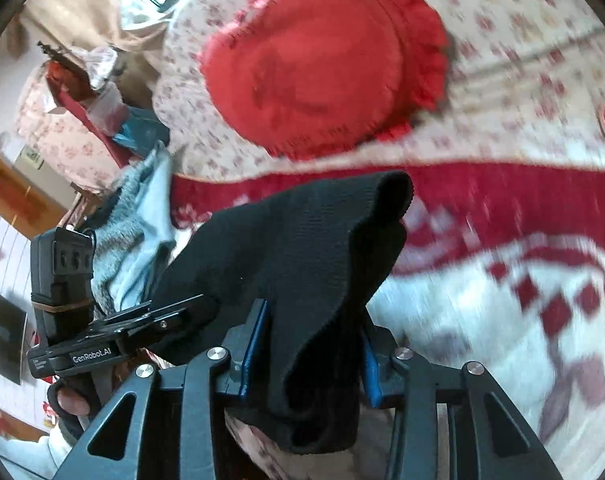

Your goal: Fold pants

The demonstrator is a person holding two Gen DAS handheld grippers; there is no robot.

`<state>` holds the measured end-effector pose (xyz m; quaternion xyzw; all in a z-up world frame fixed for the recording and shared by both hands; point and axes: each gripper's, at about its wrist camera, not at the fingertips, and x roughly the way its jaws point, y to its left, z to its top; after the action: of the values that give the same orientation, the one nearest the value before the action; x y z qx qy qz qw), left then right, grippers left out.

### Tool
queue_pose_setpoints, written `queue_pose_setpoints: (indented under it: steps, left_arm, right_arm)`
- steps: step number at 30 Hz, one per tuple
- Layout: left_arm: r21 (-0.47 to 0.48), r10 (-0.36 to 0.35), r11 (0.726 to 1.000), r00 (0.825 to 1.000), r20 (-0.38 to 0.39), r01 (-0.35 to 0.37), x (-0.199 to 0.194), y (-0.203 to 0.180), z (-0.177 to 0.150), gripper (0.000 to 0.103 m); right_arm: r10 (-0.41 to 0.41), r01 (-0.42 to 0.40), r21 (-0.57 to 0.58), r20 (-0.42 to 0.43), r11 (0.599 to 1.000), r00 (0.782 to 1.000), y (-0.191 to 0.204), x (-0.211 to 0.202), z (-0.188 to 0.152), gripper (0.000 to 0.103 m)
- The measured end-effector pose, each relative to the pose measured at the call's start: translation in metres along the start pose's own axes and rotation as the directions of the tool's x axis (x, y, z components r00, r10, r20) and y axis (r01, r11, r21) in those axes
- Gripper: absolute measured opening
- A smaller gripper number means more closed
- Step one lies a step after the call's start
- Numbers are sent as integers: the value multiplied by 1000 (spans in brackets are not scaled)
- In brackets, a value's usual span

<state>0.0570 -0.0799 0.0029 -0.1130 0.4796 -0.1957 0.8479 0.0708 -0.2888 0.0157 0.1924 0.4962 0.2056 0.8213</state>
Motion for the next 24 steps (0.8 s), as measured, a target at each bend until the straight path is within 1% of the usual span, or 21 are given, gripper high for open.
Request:
queue_pose_setpoints:
  steps: [3,5,7,8,9,10,11,13,16,17,19,21,22,24]
  left_arm:
    - [11,24,1000,999,22,-25,11,9,20,57]
    - [6,62,998,998,3,-62,30,20,28,57]
    - [1,98,995,993,-59,-98,51,31,28,57]
    - [-3,114,993,990,-89,-114,60,36,26,59]
    - [-7,110,994,989,-96,-111,65,40,23,64]
    - [-14,101,995,991,-83,-103,64,43,21,65]
    - [-18,100,995,992,-75,-102,61,45,19,69]
    - [-31,98,994,993,-72,-101,54,47,18,69]
    - [-28,140,990,990,-26,-141,38,41,16,69]
    - [-23,156,987,988,-8,-156,34,39,15,69]
    - [-9,190,982,982,21,-190,27,33,14,69]
    - [1,210,978,977,30,-210,26,28,14,69]
    - [4,219,976,975,30,-219,28,27,14,69]
    - [12,229,973,973,29,-229,34,23,13,69]
  right_arm:
    - [-17,17,-5,49,1000,999,2,11,22,39]
    - [-32,32,0,52,1000,998,-3,28,35,39]
    - [-65,65,7,-6,998,998,-9,50,39,41]
    - [-123,123,3,-76,992,990,-13,67,36,41]
    - [-169,169,-14,-107,986,980,-15,75,33,45]
    - [-188,186,-30,-99,982,977,-14,75,29,45]
    - [-176,174,-29,-84,984,981,-14,71,28,45]
    - [-178,177,-9,-76,984,981,-14,59,25,45]
    - [-230,229,-31,-9,973,973,-2,32,27,45]
    - [-225,226,-42,8,973,974,2,27,28,45]
    - [-183,187,-80,50,979,982,19,14,29,40]
    - [-164,174,-119,84,978,983,35,13,32,36]
    - [-161,174,-143,93,974,982,42,16,33,35]
    - [-170,179,-160,71,971,983,48,29,32,35]
